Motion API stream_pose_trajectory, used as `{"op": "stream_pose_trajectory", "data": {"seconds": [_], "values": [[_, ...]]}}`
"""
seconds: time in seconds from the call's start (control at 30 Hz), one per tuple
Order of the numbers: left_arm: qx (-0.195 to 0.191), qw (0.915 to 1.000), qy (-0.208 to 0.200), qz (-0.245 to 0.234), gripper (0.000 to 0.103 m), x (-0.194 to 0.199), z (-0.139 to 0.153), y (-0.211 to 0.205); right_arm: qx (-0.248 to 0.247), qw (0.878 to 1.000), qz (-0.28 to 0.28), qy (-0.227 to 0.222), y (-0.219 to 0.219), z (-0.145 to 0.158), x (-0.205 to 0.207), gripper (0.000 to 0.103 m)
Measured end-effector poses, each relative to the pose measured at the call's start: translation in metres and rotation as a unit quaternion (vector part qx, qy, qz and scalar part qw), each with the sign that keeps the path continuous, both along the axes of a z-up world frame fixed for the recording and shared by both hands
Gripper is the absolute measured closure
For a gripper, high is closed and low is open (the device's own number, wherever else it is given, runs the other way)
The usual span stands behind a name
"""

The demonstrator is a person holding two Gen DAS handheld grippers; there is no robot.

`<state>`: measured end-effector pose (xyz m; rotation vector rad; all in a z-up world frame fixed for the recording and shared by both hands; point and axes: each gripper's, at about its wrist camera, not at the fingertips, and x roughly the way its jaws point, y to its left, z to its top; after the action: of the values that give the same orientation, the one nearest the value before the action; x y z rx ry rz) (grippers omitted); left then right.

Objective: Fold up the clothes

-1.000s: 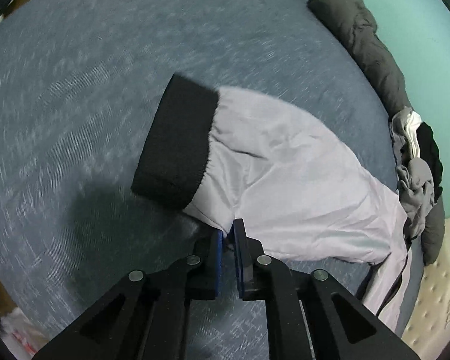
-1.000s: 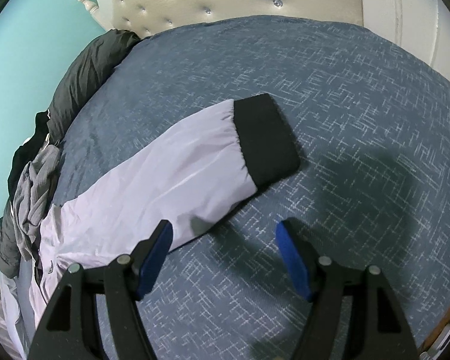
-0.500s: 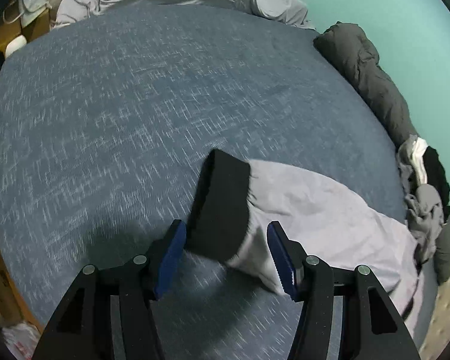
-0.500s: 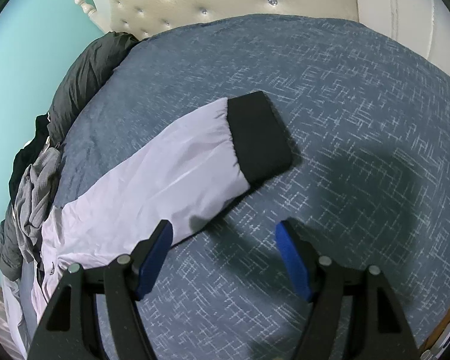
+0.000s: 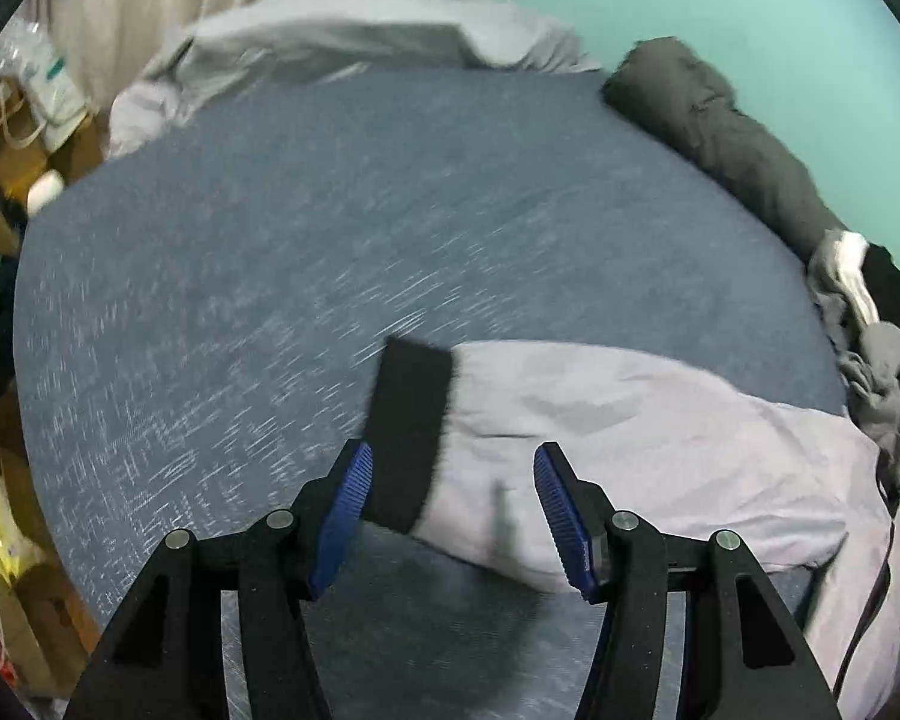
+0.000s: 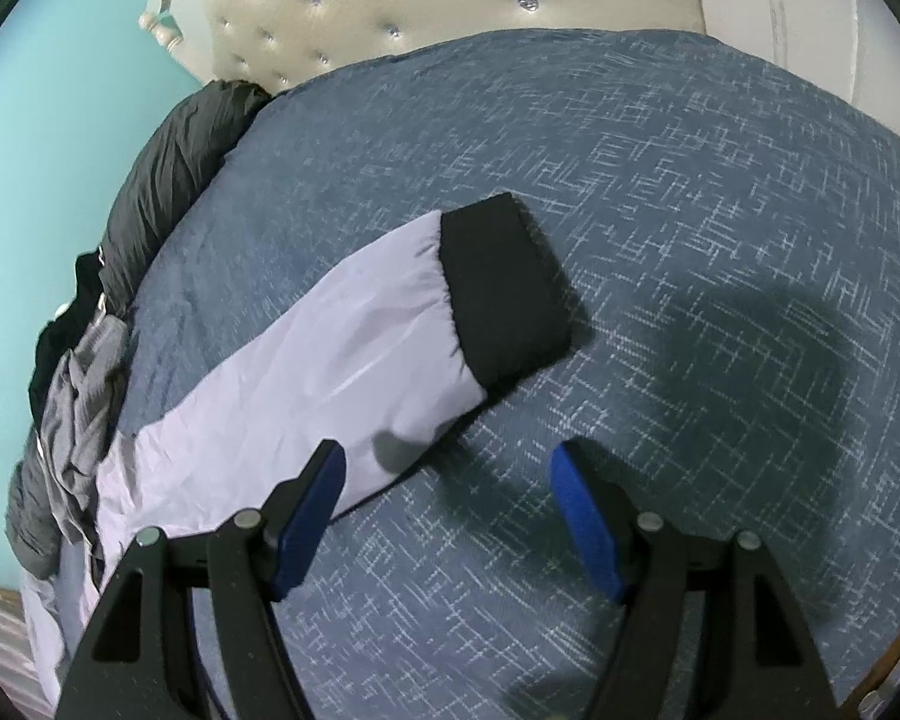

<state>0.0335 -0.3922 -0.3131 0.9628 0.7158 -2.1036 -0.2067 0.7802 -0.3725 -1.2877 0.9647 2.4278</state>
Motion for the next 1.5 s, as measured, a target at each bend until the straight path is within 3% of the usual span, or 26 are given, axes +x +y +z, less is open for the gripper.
{"op": "stream_pose_trajectory", "data": {"seconds": [0.03,0.13,0.33,0.53,0.7,0.77,0.87,0.97,1.2,1.33,1.4,1.43,1.47,1.5], "values": [[-0.003,1.0000,0.006,-0.003,0.037,0.020,0.007,0.009,-0.005,1.000,0.001,0.001,0.001,0.000,0.000,0.030],[0.001,0.9995,0.028,-0.017,0.035,-0.025,0.020,0.014,-0.018,1.000,0.006,0.005,0.004,-0.001,0.001,0.026],[0.005,0.9970,0.041,-0.066,0.034,-0.055,0.037,0.049,-0.044,0.999,-0.013,0.024,0.015,-0.002,0.001,0.025],[0.006,0.9941,0.036,-0.102,0.033,-0.084,0.028,0.079,-0.026,0.999,-0.009,0.022,0.012,-0.002,-0.021,0.026],[0.005,0.9913,0.031,-0.128,0.033,-0.101,0.022,0.107,0.004,0.999,0.025,0.023,-0.002,0.005,-0.046,0.064],[0.003,0.9899,0.031,-0.138,0.033,-0.106,0.021,0.118,0.019,0.998,0.035,0.041,-0.008,0.016,-0.049,0.088],[0.006,0.9877,0.040,-0.151,0.033,-0.112,0.021,0.135,0.044,0.994,0.056,0.077,-0.021,0.046,-0.050,0.101],[0.011,0.9841,0.048,-0.171,0.033,-0.117,0.023,0.155,0.069,0.989,0.086,0.103,-0.042,0.079,-0.052,0.103],[0.033,0.9750,0.067,-0.210,0.033,-0.118,0.027,0.190,0.113,0.971,0.143,0.152,-0.109,0.161,-0.065,0.103],[0.035,0.9683,0.062,-0.240,0.031,-0.117,0.025,0.210,0.070,0.981,0.134,0.123,-0.115,0.160,-0.071,0.100],[0.033,0.9662,0.058,-0.249,0.031,-0.117,0.023,0.217,0.053,0.986,0.122,0.095,-0.112,0.141,-0.066,0.075],[0.033,0.9651,0.056,-0.254,0.031,-0.117,0.022,0.220,0.042,0.989,0.116,0.083,-0.109,0.130,-0.061,0.051],[0.033,0.9642,0.054,-0.258,0.031,-0.117,0.020,0.223,0.030,0.991,0.106,0.073,-0.103,0.117,-0.057,0.044],[0.033,0.9639,0.052,-0.259,0.031,-0.116,0.019,0.225,0.019,0.993,0.095,0.063,-0.096,0.104,-0.053,0.044]]}}
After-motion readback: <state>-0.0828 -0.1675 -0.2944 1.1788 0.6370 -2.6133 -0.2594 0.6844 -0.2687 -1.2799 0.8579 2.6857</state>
